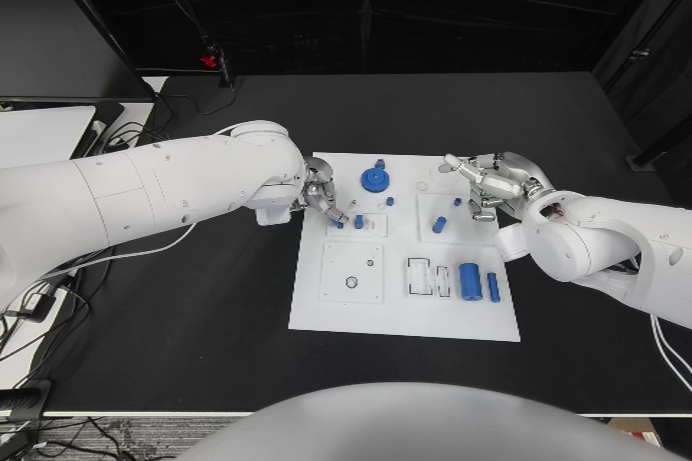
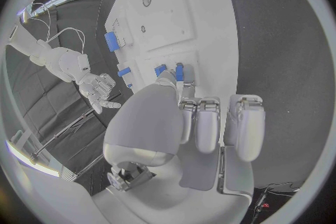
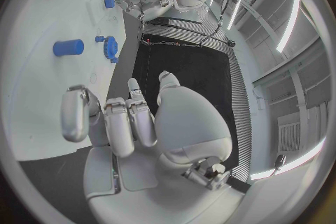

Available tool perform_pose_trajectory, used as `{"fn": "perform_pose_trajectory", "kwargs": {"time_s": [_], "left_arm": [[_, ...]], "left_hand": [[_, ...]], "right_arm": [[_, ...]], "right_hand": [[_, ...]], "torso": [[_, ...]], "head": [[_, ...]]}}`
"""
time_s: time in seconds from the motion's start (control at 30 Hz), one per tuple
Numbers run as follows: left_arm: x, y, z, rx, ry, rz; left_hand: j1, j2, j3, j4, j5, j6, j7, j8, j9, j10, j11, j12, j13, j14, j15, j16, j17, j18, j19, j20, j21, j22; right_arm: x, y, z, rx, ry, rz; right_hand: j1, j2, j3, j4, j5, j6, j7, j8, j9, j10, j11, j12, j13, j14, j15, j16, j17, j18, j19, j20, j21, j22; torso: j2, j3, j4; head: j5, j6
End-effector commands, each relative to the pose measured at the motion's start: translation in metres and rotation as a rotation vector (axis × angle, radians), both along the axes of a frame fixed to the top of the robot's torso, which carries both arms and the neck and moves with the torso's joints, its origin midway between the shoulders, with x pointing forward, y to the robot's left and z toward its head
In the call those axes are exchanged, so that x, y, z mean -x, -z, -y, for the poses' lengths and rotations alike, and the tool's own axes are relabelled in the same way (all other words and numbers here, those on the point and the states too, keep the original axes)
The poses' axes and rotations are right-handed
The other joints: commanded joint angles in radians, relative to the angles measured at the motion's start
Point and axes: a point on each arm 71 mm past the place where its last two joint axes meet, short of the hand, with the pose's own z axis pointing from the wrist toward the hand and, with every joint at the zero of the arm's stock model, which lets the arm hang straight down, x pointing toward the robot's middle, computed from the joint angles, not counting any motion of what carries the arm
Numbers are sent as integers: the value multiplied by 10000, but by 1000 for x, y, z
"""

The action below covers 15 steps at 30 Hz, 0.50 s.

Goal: Assemble the parts on the task board

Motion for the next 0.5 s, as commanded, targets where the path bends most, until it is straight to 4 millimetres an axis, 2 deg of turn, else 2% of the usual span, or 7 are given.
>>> {"fn": "perform_pose_trajectory", "kwargs": {"time_s": [0.03, 0.1, 0.2, 0.33, 0.5], "left_arm": [[4, 8, -1, -359, 150, -281], [5, 9, -1, -375, 172, -309], [5, 9, -1, -400, 173, -329], [6, 10, -1, -467, 181, -388], [6, 10, -2, -578, 184, -476]], "left_hand": [[778, 803, 459, -351, -39, 4, -68, 32, 0, 1114, -76, -54, 2609, 1049, -36, 8, 2634, -64, 1043, 6, 32, 2634], [611, 735, 474, -339, -79, -79, -40, 21, 13, 1114, -42, -54, 2609, 1049, -12, 8, 2634, -64, 1043, 10, 32, 2634], [-17, 637, 354, -335, -123, -365, 31, -25, 21, 1114, 21, -54, 2609, 1049, 50, 8, 2634, -64, 1043, 33, 32, 2634], [-1012, 601, 9, -323, -265, -604, 79, -8, 6, 1114, 62, -54, 2609, 1049, 107, 8, 2634, -64, 1043, 82, 32, 2634], [-1775, 551, -328, -312, -448, -733, 115, 40, -24, 1114, 103, -54, 2609, 1049, 142, 8, 2634, -64, 1043, 120, 32, 2634]], "right_arm": [[0, -1, -1, -55, -107, 86], [0, -1, -1, -55, -107, 86], [0, -1, -1, -53, -103, 87], [0, -1, -1, -52, -101, 86], [0, -1, -1, -50, -98, 82]], "right_hand": [[36, 17, -77, 4, 40, -62, 158, 28, 17, 1041, 92, 25, 2632, 1039, 38, 25, 2633, 105, -76, -6, -25, 1772], [36, 17, -77, 4, 40, -62, 158, 28, 17, 1041, 92, 25, 2632, 1039, 38, 25, 2633, 105, -76, -6, -25, 1772], [36, 17, -77, 4, 40, -62, 158, 28, 17, 1041, 92, 25, 2632, 1039, 38, 25, 2633, 105, -76, -6, -25, 1772], [36, 17, -77, 4, 40, -62, 158, 28, 17, 1041, 92, 25, 2632, 1039, 38, 25, 2633, 105, -76, -6, -25, 1772], [36, 17, -77, 4, 40, -62, 158, 28, 17, 1041, 92, 25, 2632, 1039, 38, 25, 2633, 105, -76, -6, -25, 1772]], "torso": [[-3, 0, 7], [-6, 2, 2], [-5, 1, 5], [-4, -1, 6], [-2, 4, 8]], "head": [[8, -2], [1, -2], [-3, -2], [-3, -2], [0, -2]]}}
